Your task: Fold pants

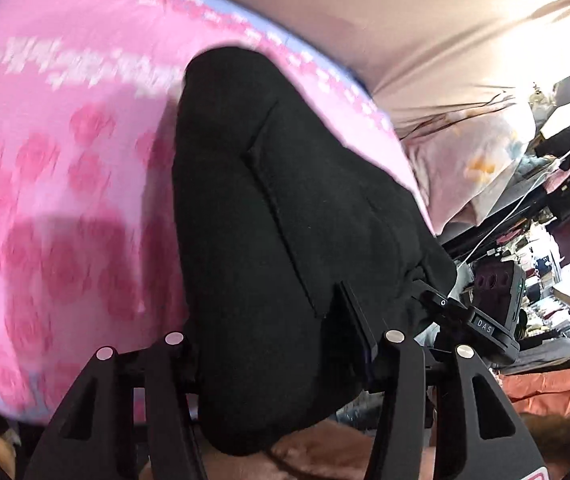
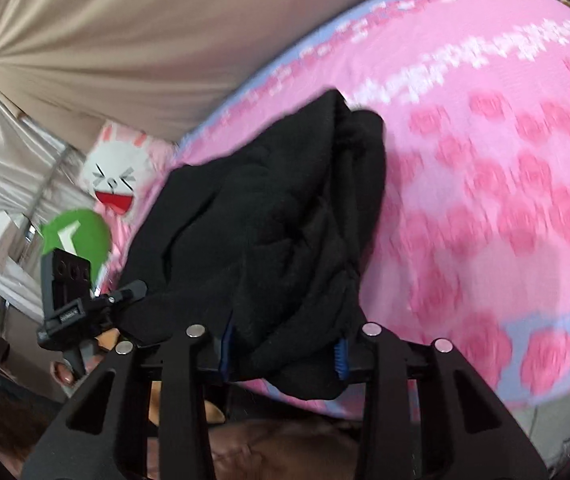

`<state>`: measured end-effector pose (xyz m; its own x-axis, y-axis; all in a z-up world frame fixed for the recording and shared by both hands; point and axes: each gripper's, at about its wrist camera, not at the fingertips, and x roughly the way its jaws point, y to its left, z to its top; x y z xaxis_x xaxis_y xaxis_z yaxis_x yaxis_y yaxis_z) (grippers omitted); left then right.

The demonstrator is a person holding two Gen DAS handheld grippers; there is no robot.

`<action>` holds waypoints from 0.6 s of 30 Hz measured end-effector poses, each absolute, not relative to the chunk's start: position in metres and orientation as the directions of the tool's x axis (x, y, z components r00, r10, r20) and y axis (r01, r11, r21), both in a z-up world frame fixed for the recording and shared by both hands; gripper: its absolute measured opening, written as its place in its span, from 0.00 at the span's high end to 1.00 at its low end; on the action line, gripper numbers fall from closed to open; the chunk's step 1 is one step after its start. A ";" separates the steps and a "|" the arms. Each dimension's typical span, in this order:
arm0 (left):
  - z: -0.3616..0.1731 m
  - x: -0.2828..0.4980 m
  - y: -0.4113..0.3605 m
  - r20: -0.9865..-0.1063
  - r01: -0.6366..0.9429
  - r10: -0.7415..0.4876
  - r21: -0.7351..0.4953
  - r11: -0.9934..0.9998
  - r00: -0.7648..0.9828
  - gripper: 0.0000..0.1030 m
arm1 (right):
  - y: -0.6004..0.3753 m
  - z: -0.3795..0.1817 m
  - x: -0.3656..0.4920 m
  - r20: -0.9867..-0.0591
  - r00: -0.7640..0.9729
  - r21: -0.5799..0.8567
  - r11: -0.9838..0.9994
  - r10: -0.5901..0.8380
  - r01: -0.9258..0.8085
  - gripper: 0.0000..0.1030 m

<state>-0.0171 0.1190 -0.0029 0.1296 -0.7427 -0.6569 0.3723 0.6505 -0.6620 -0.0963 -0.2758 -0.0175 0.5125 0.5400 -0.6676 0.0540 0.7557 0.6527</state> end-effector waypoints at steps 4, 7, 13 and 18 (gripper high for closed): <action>-0.017 -0.012 0.123 -0.642 0.294 -0.753 -0.699 0.652 0.144 0.26 | -0.282 -0.032 -0.094 -0.645 0.512 0.700 0.707 0.567 0.098 0.53; -0.019 -0.009 0.119 -0.639 0.308 -0.752 -0.691 0.654 0.161 0.23 | -0.280 -0.035 -0.090 -0.637 0.513 0.708 0.700 0.575 0.095 0.52; 0.009 -0.017 0.111 -0.642 0.408 -0.737 -0.627 0.664 0.213 0.54 | -0.265 -0.003 -0.096 -0.653 0.580 0.602 0.798 0.487 0.008 0.67; 0.066 -0.026 0.116 -0.570 0.502 -0.780 -0.611 0.612 0.258 0.55 | -0.265 0.065 -0.109 -0.552 0.684 0.570 0.814 0.477 -0.108 0.67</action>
<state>-0.0265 0.1156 0.0655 0.2580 -0.7803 -0.5697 0.5019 0.6121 -0.6110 -0.1089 -0.2647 0.0648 0.6841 0.4772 -0.5517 -0.1083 0.8144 0.5701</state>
